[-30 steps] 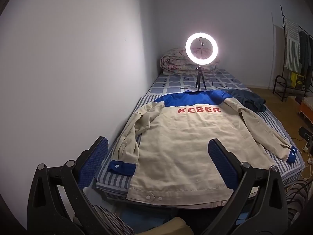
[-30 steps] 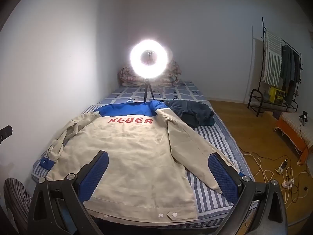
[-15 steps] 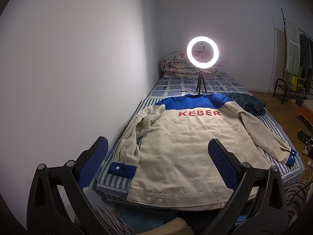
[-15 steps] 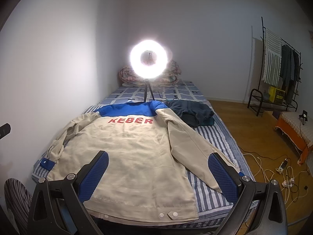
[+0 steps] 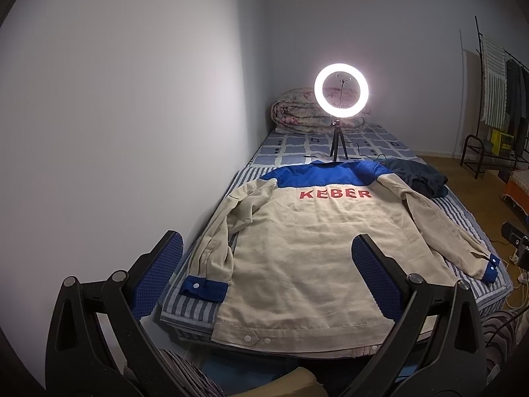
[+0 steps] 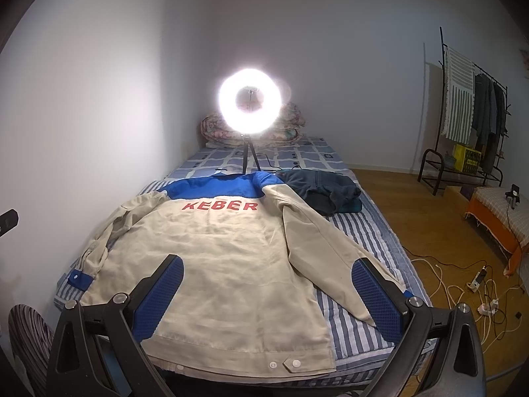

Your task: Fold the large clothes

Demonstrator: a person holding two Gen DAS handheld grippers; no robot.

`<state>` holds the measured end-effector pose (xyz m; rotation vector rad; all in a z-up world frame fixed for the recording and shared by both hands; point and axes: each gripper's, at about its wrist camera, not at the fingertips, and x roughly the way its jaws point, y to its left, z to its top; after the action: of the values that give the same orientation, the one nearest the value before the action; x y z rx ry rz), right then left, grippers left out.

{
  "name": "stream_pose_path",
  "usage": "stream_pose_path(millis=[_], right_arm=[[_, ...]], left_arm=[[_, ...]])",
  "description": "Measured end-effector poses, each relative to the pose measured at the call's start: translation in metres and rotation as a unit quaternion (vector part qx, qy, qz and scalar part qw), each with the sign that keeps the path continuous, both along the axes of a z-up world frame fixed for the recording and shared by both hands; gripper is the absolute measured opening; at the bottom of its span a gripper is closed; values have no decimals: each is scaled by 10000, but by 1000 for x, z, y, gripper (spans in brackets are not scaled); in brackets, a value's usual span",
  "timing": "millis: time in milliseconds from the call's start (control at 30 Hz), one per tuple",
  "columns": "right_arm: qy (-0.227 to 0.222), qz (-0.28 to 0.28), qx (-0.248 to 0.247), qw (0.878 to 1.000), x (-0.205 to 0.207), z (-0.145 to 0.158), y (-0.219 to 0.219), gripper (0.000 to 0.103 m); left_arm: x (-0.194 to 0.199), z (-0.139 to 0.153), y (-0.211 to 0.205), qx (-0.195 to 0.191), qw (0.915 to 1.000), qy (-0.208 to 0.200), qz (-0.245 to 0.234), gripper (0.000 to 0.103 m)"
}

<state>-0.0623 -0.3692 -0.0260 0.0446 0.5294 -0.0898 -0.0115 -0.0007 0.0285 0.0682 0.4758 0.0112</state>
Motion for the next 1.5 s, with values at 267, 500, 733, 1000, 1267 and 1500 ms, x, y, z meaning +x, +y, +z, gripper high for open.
stream_pose_path(millis=[267, 500, 733, 1000, 1267, 1500], right_arm=[[4, 2, 13, 10000, 1, 0, -1, 103], [5, 7, 12, 10000, 2, -1, -1, 103], [7, 11, 6, 10000, 4, -1, 2, 103], [-5, 2, 20, 10000, 5, -1, 4, 103], [-21, 4, 46, 10000, 5, 0, 5, 103], [-27, 7, 60, 10000, 3, 0, 5, 103]], left_arm=[[0, -2, 2, -17, 10000, -5, 2, 103], [1, -3, 2, -17, 10000, -4, 3, 103], [0, -5, 3, -21, 10000, -9, 0, 103], [1, -5, 4, -25, 10000, -8, -9, 103], [2, -6, 5, -56, 10000, 23, 9, 103], [2, -11, 10, -76, 10000, 29, 17, 103]])
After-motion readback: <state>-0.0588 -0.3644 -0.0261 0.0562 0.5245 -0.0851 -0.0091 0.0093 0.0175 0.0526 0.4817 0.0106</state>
